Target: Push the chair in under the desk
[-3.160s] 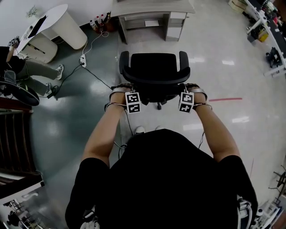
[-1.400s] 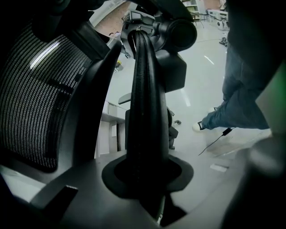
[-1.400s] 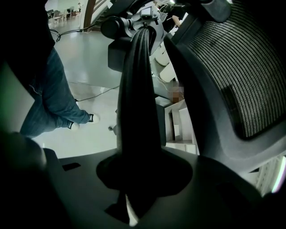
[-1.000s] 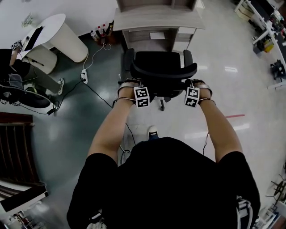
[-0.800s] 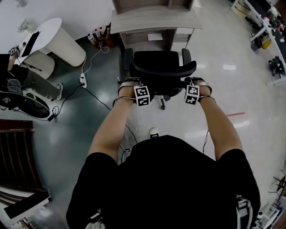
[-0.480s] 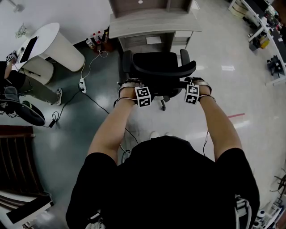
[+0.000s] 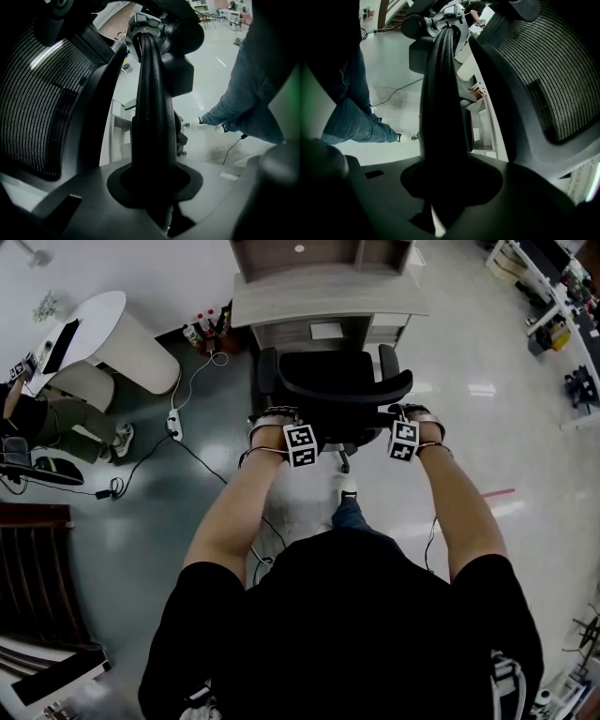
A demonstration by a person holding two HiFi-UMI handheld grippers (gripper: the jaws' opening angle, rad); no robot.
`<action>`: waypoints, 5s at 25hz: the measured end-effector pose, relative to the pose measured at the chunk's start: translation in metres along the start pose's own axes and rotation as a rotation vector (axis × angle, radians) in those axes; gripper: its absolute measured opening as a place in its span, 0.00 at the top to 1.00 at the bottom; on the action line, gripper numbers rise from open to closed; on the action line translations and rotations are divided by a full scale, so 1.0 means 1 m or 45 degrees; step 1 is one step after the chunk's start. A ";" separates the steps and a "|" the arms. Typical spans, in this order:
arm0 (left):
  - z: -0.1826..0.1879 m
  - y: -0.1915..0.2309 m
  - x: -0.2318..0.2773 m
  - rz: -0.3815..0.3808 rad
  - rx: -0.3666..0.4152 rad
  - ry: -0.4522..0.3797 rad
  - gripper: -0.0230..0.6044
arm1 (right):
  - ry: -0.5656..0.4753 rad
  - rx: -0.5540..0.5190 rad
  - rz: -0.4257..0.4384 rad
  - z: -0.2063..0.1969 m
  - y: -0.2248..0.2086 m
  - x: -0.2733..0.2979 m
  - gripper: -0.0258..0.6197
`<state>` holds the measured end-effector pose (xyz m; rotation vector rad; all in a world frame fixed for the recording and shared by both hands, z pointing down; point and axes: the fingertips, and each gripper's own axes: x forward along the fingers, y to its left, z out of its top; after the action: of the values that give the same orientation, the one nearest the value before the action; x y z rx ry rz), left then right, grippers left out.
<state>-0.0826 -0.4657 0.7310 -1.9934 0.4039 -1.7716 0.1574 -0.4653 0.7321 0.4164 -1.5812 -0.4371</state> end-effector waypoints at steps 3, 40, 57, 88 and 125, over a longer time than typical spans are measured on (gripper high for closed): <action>-0.003 0.012 0.006 0.000 -0.010 0.006 0.83 | -0.010 -0.012 -0.004 0.001 -0.015 0.007 0.79; -0.026 0.131 0.069 0.031 -0.090 0.052 0.83 | -0.071 -0.094 -0.039 0.005 -0.148 0.085 0.78; -0.040 0.160 0.082 0.058 -0.085 0.046 0.81 | -0.079 -0.095 -0.067 0.015 -0.174 0.099 0.77; -0.044 0.166 0.083 0.094 -0.079 0.035 0.80 | -0.075 -0.085 -0.101 0.018 -0.179 0.102 0.76; -0.054 0.148 -0.048 0.139 -1.121 -0.394 0.68 | -0.341 0.767 -0.253 -0.005 -0.154 -0.040 0.75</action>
<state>-0.1318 -0.5767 0.6199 -2.6812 1.3246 -1.2699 0.1650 -0.5766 0.6188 1.0144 -1.9325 -0.1579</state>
